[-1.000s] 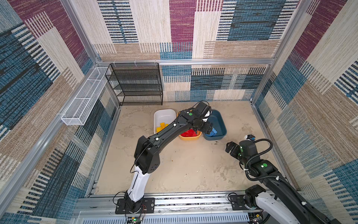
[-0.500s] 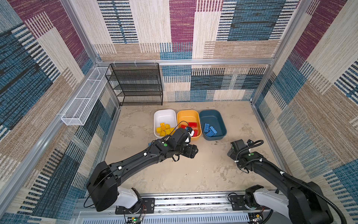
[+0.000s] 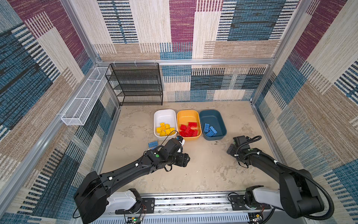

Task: Sort the legos into containers by color
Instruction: Pick up the lego from the middle-right of the table.

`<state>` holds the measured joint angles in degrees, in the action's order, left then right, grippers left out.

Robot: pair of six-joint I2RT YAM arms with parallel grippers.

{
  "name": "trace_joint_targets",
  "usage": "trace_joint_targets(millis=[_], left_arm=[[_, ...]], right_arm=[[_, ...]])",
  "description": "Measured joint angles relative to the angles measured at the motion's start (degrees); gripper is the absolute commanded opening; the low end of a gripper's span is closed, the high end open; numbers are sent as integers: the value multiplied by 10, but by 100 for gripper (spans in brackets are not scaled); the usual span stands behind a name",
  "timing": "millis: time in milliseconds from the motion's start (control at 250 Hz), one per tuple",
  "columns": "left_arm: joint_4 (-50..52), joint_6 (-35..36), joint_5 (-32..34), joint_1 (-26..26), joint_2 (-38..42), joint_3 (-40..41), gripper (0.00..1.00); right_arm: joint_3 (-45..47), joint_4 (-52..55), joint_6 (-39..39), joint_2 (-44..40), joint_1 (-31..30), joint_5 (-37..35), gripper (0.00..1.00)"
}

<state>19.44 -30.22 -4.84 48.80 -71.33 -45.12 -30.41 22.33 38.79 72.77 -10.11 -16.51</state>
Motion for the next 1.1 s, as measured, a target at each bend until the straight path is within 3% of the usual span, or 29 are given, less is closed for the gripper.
trace_joint_targets(millis=[212, 368, 604, 840, 976, 1100], left_arm=[[-7, -9, 1, 0, 10, 27, 72], [-14, -13, 1, 0, 8, 41, 72], [-28, -23, 9, 0, 24, 62, 72], [-24, -43, 47, -5, 76, 75, 72], [4, -56, 66, -28, 108, 75, 72], [40, -67, 92, -53, 146, 79, 72]], right_arm=[[-8, -7, -20, 26, 1, 10, 85], [-9, -15, -30, 31, 1, 15, 66], [-12, -19, -48, 31, 1, 26, 57], [-23, -16, -89, -30, -1, 108, 55], [-66, -22, -123, -74, -2, 164, 54], [-136, -28, -152, -50, -2, 204, 55]])
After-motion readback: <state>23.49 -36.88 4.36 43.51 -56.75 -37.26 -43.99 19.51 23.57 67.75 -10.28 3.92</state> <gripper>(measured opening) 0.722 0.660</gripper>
